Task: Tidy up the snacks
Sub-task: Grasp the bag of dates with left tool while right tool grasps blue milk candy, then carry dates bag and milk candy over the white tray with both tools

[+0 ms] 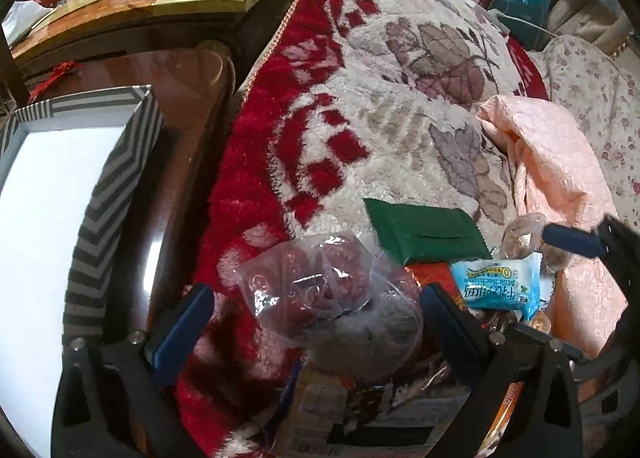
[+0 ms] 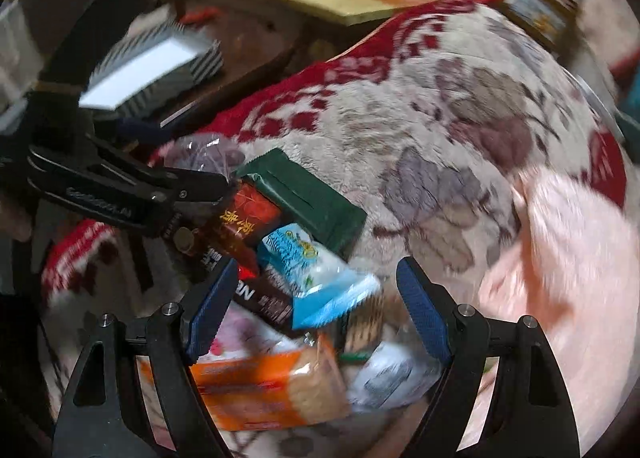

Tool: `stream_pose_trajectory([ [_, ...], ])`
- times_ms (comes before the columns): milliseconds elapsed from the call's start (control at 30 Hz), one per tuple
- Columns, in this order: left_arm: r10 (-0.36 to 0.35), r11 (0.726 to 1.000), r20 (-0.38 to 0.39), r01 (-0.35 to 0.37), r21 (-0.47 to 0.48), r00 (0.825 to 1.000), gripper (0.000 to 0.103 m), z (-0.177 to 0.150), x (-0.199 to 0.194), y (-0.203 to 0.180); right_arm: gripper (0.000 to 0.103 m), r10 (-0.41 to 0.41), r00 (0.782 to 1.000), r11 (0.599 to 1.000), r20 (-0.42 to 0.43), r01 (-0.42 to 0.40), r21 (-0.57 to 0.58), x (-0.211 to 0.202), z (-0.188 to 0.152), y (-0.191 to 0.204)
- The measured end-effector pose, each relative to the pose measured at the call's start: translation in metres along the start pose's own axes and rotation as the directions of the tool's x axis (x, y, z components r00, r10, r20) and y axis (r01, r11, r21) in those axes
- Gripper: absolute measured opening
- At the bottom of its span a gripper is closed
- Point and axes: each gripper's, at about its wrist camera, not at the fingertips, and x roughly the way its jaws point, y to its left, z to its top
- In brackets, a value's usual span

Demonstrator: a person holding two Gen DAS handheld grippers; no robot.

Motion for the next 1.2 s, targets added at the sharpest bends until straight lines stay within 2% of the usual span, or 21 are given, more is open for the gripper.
stream_pose_trajectory([
  [100, -0.005, 1.000, -0.008, 0.005, -0.001, 1.000, 0.103, 0.002, 0.003, 0.001, 0.079, 0.030, 0.998, 0.997, -0.058, -0.034, -0.069, 0.011, 0.008, 0.000],
  [167, -0.009, 1.000, -0.022, 0.009, -0.009, 1.000, 0.103, 0.004, 0.005, 0.002, 0.071, 0.039, 0.995, 0.995, -0.091, -0.047, -0.089, 0.018, 0.010, 0.001],
  [267, -0.003, 1.000, -0.046, 0.002, -0.014, 0.999, 0.103, 0.006, 0.010, 0.000, 0.055, 0.060, 0.991, 0.995, -0.121, -0.069, -0.072, 0.028, 0.010, -0.001],
  [333, -0.006, 1.000, -0.055, 0.005, -0.016, 0.998, 0.103, 0.007, 0.013, -0.001, 0.034, 0.079, 0.987, 0.995, -0.137, -0.086, -0.045, 0.033, 0.008, -0.004],
  [367, -0.008, 1.000, -0.058, 0.007, -0.022, 0.998, 0.103, 0.007, 0.014, 0.000, 0.031, 0.094, 0.987, 0.995, -0.128, -0.098, -0.029, 0.034, 0.005, -0.004],
  [400, -0.014, 0.999, -0.060, 0.011, -0.035, 0.998, 0.101, 0.008, 0.015, 0.001, 0.030, 0.091, 0.989, 0.995, -0.118, -0.095, -0.024, 0.034, 0.004, -0.002],
  [500, -0.061, 0.997, -0.065, 0.057, -0.059, 0.996, 0.077, 0.007, 0.015, 0.003, 0.029, 0.071, 0.996, 0.997, -0.059, -0.072, -0.013, 0.025, -0.005, 0.002],
  [533, -0.054, 0.998, -0.057, 0.051, -0.045, 0.997, 0.065, 0.006, 0.013, 0.002, 0.029, 0.073, 0.997, 0.997, -0.030, -0.073, 0.017, 0.019, -0.011, 0.001],
  [600, 0.012, 1.000, -0.060, -0.011, 0.020, 0.998, 0.051, 0.003, 0.013, -0.005, 0.029, 0.069, 0.998, 0.996, 0.002, -0.069, 0.061, 0.012, -0.017, -0.003],
  [633, 0.028, 0.999, -0.048, -0.026, 0.043, 0.998, 0.047, 0.001, 0.013, -0.006, 0.029, 0.067, 0.997, 0.993, 0.027, -0.069, 0.097, 0.007, -0.023, -0.004],
  [700, 0.010, 0.999, -0.039, -0.009, 0.041, 0.999, 0.042, -0.001, 0.008, -0.003, 0.029, 0.071, 0.995, 0.985, 0.067, -0.080, 0.154, -0.001, -0.032, -0.007],
  [733, -0.001, 1.000, -0.032, 0.002, 0.030, 0.999, 0.035, -0.001, 0.005, -0.001, 0.029, 0.073, 0.994, 0.982, 0.083, -0.086, 0.170, -0.004, -0.035, -0.008],
  [867, -0.008, 1.000, 0.030, 0.007, 0.018, 1.000, 0.034, 0.001, -0.014, 0.004, 0.029, 0.071, 0.980, 0.960, 0.187, -0.118, 0.252, -0.025, -0.047, -0.007],
  [1067, -0.022, 1.000, 0.084, 0.021, 0.023, 0.996, 0.033, -0.004, -0.042, 0.002, 0.029, 0.079, 0.966, 0.938, 0.248, -0.156, 0.309, -0.044, -0.055, -0.002],
  [1200, -0.003, 0.999, 0.123, -0.002, 0.041, 0.992, 0.033, -0.015, -0.062, -0.003, 0.029, 0.071, 0.960, 0.944, 0.272, -0.153, 0.292, -0.057, -0.056, 0.009],
])
